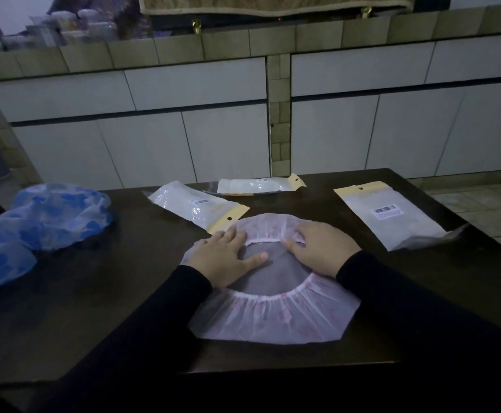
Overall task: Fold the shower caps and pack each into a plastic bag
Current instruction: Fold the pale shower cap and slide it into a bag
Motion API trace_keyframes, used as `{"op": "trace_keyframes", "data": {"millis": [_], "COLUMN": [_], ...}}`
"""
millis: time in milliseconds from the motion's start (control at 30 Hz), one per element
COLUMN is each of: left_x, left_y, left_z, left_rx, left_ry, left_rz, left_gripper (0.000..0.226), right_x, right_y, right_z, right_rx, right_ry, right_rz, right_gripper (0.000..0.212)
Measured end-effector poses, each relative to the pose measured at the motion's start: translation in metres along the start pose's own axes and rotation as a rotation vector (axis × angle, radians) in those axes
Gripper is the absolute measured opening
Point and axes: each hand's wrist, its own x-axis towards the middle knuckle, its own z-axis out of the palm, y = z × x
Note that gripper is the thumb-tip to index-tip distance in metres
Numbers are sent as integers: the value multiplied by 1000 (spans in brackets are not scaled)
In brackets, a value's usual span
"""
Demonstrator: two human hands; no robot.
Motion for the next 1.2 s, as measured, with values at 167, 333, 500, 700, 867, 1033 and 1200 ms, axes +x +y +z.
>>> {"op": "trace_keyframes", "data": {"millis": [167,333,500,700,867,1033,1200], "left_x": [-15,-16,-16,-49,-73,-79,-91], "left_y": [-3,-18,-13,-5,-2,-11,-30], "left_z": [-16,-6,3,-1,12,14,14], "left_rx": [-162,-87,-120,-303,-127,-236,-581], "left_ry": [226,14,43,287,46,-49,266], "left_rz": [82,108,58,142,171,212,317], "left_gripper": [55,75,70,80,117,107,42], "right_x": [-10,-10,-8,-45,-81,-80,-80], "right_y": [-2,-3,8,-9,-2,7,26], "right_z": [-11,7,-6,-18,-4,0,-15], "right_rx": [-90,-135,-74,147,-136,-54,184], "right_ry": [186,-112,-98,162,-200,-288,-5], "right_rz": [-137,-121,-196,-295,-338,-352,-425], "right_gripper": [43,69,60,54,78,80,41]}}
